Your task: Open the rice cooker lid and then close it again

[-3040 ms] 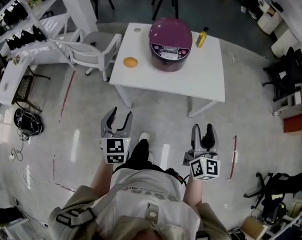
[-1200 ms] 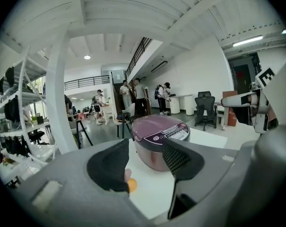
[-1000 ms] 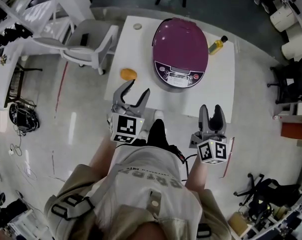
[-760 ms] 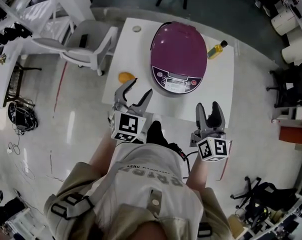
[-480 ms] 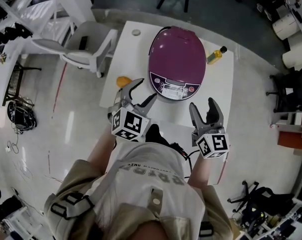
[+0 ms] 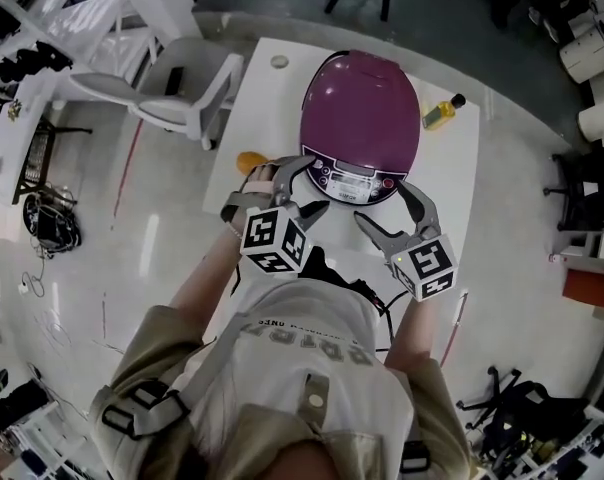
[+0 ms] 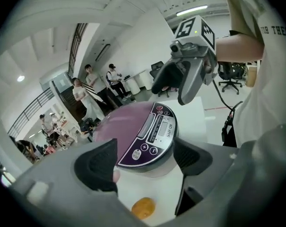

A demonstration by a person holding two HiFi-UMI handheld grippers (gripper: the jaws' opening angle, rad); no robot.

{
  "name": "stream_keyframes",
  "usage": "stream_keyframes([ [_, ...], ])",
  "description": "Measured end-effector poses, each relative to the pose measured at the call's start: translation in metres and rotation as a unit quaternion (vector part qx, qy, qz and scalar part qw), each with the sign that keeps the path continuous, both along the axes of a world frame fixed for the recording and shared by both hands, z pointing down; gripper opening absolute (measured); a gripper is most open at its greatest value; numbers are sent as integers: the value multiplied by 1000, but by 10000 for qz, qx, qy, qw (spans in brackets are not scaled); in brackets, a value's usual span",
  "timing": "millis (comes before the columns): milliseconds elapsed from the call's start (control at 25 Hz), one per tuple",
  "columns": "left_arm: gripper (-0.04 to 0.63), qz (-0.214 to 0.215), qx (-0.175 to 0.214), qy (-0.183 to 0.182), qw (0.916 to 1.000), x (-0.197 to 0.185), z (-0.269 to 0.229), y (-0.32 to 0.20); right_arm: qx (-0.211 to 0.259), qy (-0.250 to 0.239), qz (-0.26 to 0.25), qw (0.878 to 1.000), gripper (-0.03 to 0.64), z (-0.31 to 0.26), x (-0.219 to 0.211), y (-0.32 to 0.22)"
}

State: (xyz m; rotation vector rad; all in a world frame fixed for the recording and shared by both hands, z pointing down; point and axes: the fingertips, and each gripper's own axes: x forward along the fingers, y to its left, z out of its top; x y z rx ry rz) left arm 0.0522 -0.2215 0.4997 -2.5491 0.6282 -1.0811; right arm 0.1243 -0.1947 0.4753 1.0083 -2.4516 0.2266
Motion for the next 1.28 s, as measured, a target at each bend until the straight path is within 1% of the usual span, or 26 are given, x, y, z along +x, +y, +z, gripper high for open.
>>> stream_keyframes([
  [160,397,295,24,-304,9991,12,8,1,-113,627,-545,9965,373,12,-14,-3],
  [280,402,483,108,-556,9972,18,14,0,-186,967,-841,9916,374,20,-22,-5],
  [560,408,887,144,-1030,9906,27,29,4,-468,1339,-1199,9826,377,38,-31,-2],
  [760,409,1102,213,-1333,9847,33,38,4,-569,1783,-1505,9707,382,50,-31,2],
  [1080,411,1250,393,-1844,9741,34,51,1,-612,2263,-1800,9553,382,65,-34,2],
  [1160,413,1259,457,-1941,9718,34,54,0,-624,2328,-1832,9531,382,68,-35,2],
  [1280,413,1234,654,-2108,9675,33,57,-3,-627,2354,-1839,9523,383,69,-35,3],
])
